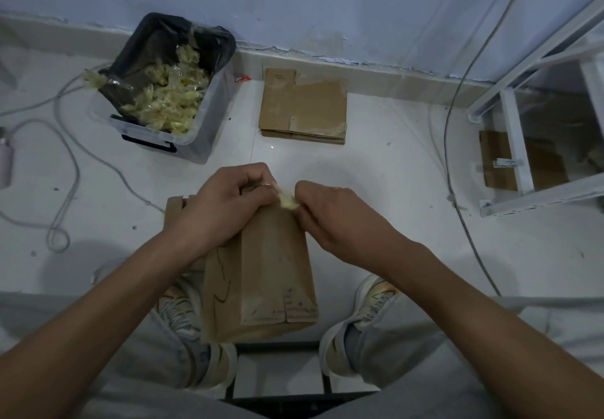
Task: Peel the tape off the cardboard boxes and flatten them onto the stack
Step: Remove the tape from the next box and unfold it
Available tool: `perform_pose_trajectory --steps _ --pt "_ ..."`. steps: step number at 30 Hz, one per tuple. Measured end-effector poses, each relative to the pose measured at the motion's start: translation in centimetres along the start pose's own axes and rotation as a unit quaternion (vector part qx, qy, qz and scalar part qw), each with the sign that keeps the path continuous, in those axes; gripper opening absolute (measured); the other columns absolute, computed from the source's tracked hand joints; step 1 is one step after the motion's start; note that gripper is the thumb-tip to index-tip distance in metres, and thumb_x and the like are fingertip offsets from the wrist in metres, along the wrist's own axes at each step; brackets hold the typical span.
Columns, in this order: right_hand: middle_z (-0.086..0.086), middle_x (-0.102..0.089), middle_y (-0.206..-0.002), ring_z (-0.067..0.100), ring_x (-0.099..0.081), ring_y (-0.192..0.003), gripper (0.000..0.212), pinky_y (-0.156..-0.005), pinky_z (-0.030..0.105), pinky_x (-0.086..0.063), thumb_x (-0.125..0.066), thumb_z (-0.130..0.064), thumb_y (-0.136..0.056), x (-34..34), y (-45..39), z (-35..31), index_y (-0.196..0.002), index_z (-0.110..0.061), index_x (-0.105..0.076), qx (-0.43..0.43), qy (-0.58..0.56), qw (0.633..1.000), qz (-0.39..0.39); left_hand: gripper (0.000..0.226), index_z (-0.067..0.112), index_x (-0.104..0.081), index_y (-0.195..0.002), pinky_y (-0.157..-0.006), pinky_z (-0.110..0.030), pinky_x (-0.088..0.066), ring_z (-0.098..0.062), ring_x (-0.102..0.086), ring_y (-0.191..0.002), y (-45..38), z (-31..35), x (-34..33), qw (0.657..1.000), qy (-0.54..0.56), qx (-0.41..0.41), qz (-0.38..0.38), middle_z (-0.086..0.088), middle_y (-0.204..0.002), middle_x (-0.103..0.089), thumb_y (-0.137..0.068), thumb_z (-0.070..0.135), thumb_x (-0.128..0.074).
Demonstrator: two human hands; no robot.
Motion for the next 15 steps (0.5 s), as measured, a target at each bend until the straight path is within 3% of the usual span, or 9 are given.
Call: perform_pose_trajectory --steps 3,10,13,15 --pt "-0.010 -0.038 -0.073 0.015 -0.033 -0.051 0.014 -0.053 0.031 -0.027 -0.046 -0.020 -0.104 0.6 0.3 -0.6 -0.091 -0.017 -0.042 0.026 0.021 0.999 0.023 0.018 0.005 -0.069 -0.084 -0.080 -0.036 -0.044 -0.024 -0.064 -0.087 0.0 0.3 -0.6 0.999 0.038 -0.004 -0.026 -0.016 -0.090 -0.069 -0.099 0.009 -0.058" --pt "-0.013 -0.030 -0.071 0.008 -0.021 -0.051 0.019 -0.055 0.022 -0.018 -0.048 -0.020 -0.101 1.8 1.3 -3.5 -0.083 -0.013 -0.051 0.117 0.035 0.991 0.050 0.016 0.009 -0.069 -0.081 -0.073 -0.020 -0.048 -0.014 -0.063 -0.080 0.4 1.1 -0.4 0.979 0.084 -0.035 -0.181 -0.009 -0.084 -0.069 -0.087 0.009 -0.054" --pt "-0.009 -0.039 -0.064 0.010 -0.033 -0.045 0.013 -0.051 0.022 -0.024 -0.051 -0.017 -0.100 2.5 1.5 -4.3 -0.087 -0.014 -0.051 0.136 0.015 0.991 0.013 0.022 0.016 -0.071 -0.084 -0.076 -0.024 -0.047 -0.017 -0.062 -0.083 0.4 1.4 -0.6 0.963 0.079 -0.040 -0.253 -0.007 -0.086 -0.068 -0.090 0.005 -0.053" --pt "-0.001 -0.051 -0.061 0.017 -0.050 -0.044 0.014 -0.047 0.031 -0.038 -0.053 -0.012 -0.099 2.8 1.6 -4.7 -0.086 -0.015 -0.050 0.137 -0.028 0.990 -0.017 0.022 0.014 -0.071 -0.090 -0.077 -0.022 -0.045 -0.015 -0.062 -0.083 0.6 1.5 -0.7 0.952 0.071 -0.027 -0.296 -0.006 -0.087 -0.068 -0.092 0.004 -0.051"
Point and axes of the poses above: each hand's wrist, its own y-axis away from the middle knuckle, its own x-axis out of the back of the hand, z = x × y, the point moved 6 cm from there along -y, towards the middle knuckle
